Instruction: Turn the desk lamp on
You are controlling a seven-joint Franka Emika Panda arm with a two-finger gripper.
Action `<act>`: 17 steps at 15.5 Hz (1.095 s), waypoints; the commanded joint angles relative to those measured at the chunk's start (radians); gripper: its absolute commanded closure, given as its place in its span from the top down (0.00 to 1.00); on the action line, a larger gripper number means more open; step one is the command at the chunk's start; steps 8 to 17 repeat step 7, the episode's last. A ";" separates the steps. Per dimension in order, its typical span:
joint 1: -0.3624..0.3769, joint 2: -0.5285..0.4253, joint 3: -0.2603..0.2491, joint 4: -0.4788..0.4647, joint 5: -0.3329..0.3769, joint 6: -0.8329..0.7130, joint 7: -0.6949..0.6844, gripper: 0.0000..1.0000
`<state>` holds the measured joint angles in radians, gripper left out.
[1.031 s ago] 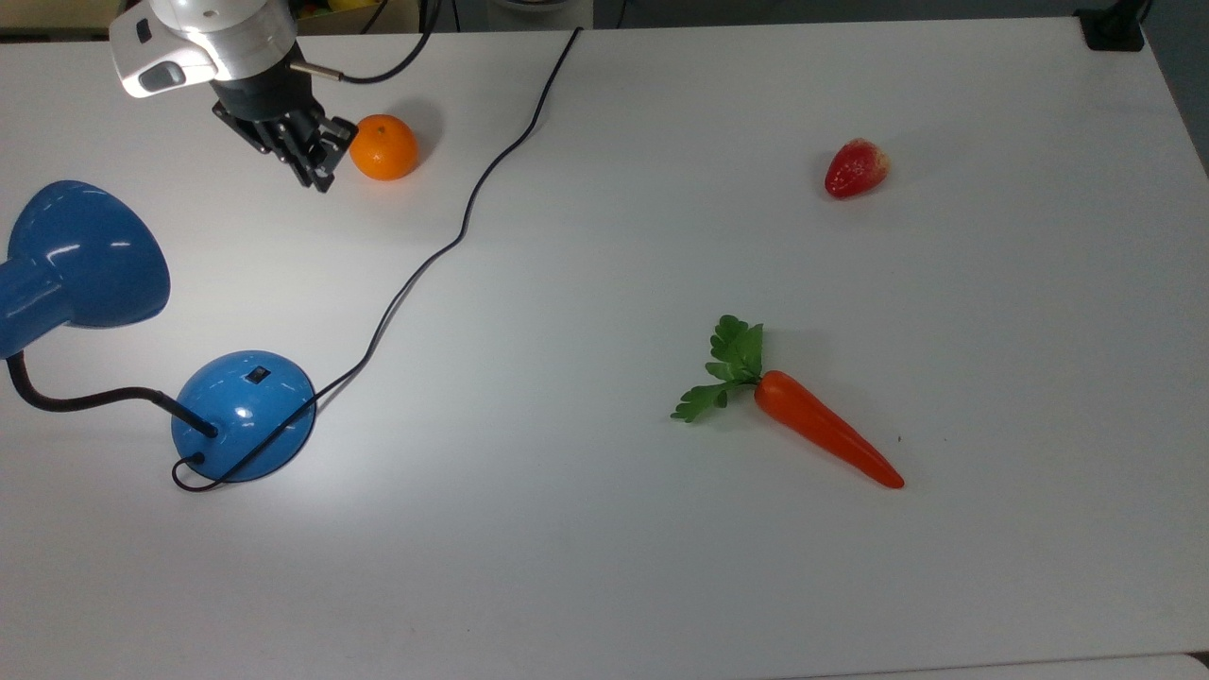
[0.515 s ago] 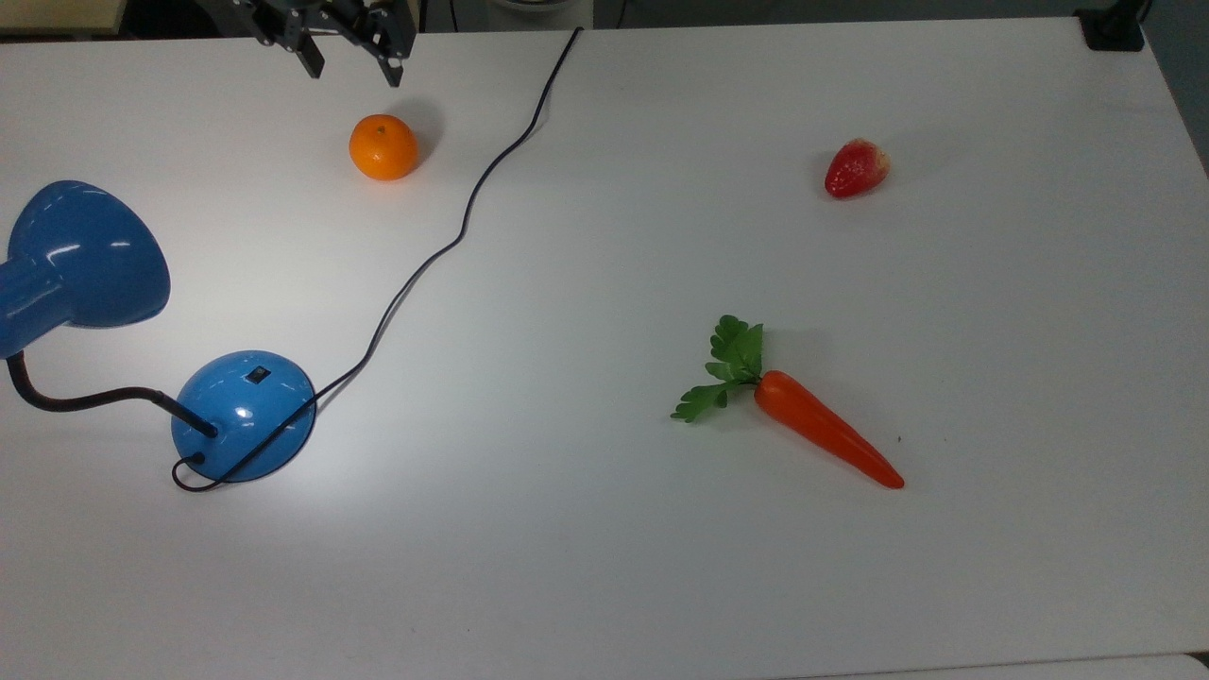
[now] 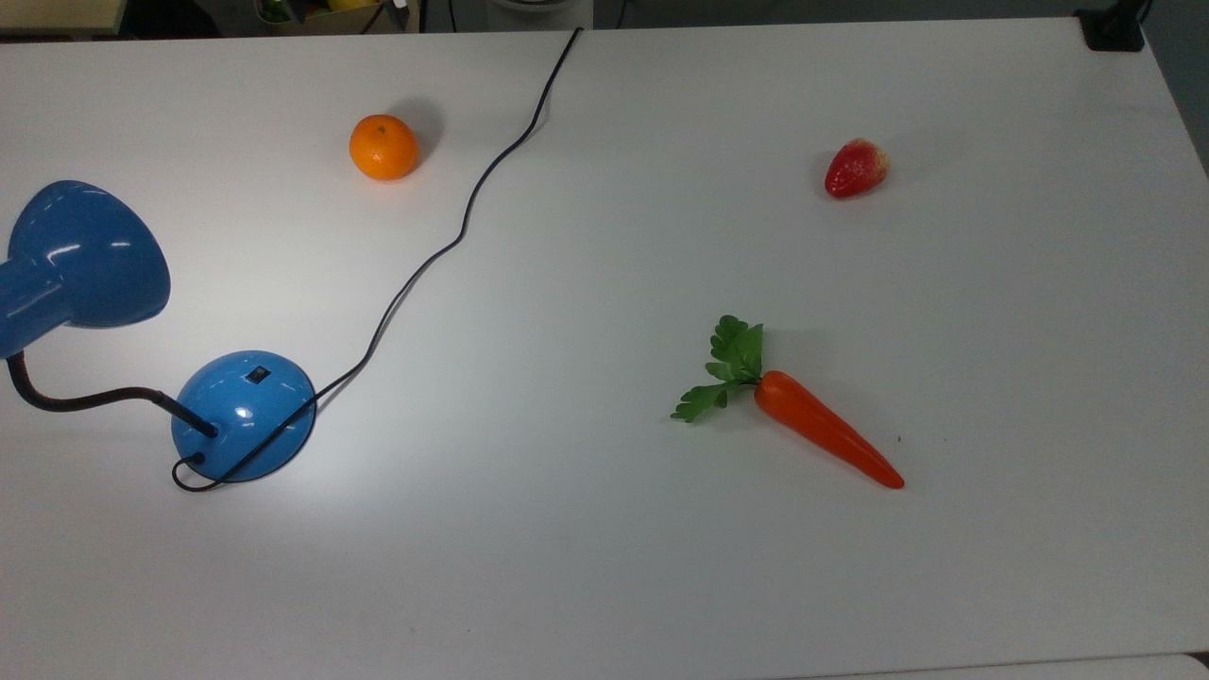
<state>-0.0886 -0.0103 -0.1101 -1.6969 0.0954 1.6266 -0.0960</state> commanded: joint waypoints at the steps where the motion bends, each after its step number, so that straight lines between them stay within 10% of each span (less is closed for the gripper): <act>1: 0.001 -0.022 -0.008 -0.027 0.018 -0.014 -0.030 1.00; 17: 0.003 -0.020 -0.008 -0.013 0.007 -0.045 -0.019 1.00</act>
